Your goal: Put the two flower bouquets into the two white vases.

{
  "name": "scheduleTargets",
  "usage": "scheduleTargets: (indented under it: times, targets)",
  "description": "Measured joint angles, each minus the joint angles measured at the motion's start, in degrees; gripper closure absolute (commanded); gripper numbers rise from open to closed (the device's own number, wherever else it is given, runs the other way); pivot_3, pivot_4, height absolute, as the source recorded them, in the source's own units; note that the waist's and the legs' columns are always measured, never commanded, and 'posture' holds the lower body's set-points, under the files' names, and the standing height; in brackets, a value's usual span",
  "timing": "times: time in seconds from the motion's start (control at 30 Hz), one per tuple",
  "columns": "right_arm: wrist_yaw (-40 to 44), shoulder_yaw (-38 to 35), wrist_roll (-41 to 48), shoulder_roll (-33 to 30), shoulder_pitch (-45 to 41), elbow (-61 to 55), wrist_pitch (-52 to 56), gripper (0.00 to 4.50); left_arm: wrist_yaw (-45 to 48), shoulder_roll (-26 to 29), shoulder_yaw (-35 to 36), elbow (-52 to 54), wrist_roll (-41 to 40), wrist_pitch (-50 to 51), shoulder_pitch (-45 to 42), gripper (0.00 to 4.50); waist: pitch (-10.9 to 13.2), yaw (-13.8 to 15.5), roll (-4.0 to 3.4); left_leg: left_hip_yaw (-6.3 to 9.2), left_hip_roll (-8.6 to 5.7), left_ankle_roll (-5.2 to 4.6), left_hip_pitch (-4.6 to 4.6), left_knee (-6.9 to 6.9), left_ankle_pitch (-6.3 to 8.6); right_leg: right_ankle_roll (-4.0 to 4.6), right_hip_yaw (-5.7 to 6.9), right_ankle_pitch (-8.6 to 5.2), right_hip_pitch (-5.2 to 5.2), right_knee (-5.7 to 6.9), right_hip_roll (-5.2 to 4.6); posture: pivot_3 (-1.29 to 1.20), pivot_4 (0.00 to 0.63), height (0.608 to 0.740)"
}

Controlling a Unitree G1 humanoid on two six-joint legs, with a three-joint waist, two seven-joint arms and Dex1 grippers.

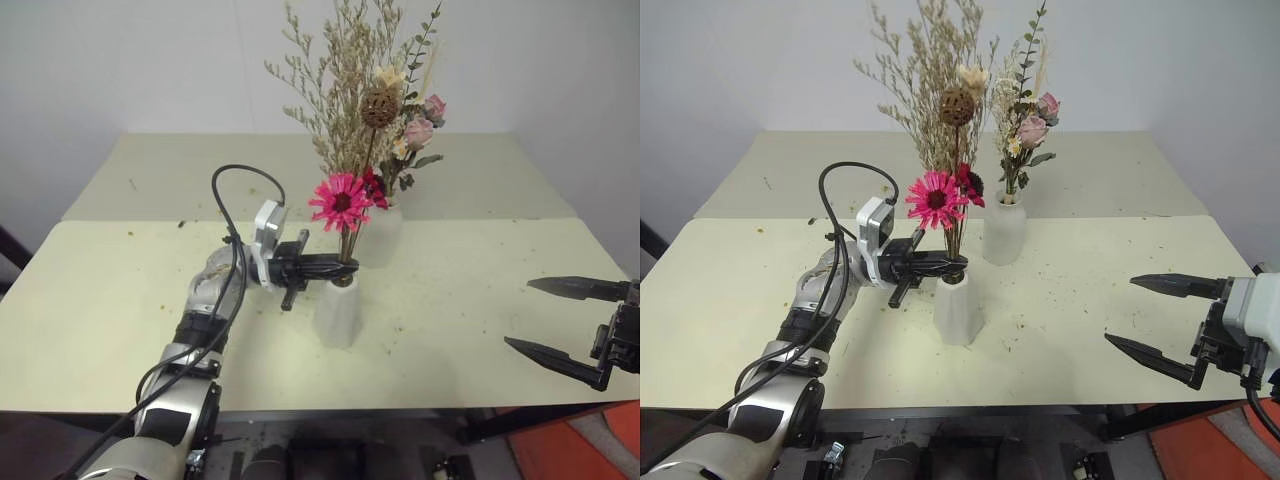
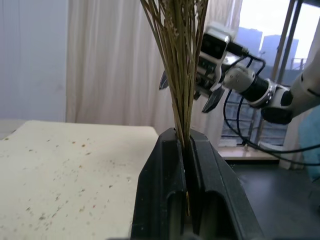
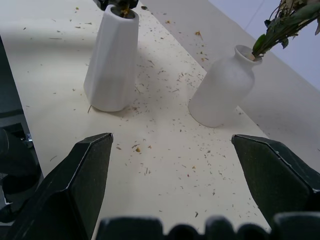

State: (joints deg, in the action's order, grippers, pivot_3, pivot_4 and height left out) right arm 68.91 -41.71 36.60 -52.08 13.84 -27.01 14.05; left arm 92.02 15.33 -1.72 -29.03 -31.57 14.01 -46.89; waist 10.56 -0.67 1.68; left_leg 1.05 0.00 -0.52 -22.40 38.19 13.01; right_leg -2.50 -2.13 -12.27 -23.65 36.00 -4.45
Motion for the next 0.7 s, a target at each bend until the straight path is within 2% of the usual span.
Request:
scheduleTargets:
  times: [0.33,0.47,0.7]
  targets:
    - [0.8,0.4,-0.7,0.0,0.0,0.6,-0.6,0.00,0.0,0.1,-0.3,0.0,0.1,-1.4,0.0,4.39,0.0,0.0,0.00,0.00,0.00,-0.01,0.00,0.00,0.00,-0.01,0.00,0.00,0.00,-0.01,0.01,0.00,0.150,0.740]
    - [1.0,0.5,-1.5,0.0,0.0,0.7,-1.1,0.00,0.0,0.1,-0.3,0.0,0.0,-1.1,0.0,3.52,0.0,0.0,0.00,0.00,0.00,-0.01,0.00,0.00,0.00,-0.01,0.00,-0.01,0.00,-0.01,0.01,0.00,0.150,0.740]
    - [0.9,0.5,-1.6,0.0,0.3,1.3,-1.1,0.00,0.1,1.4,-0.2,4.1,-1.1,0.2,0.0,1.27,0.0,0.0,0.00,0.00,0.01,-0.01,0.00,0.00,0.00,-0.01,0.00,-0.01,0.00,-0.01,0.01,0.00,0.150,0.740]
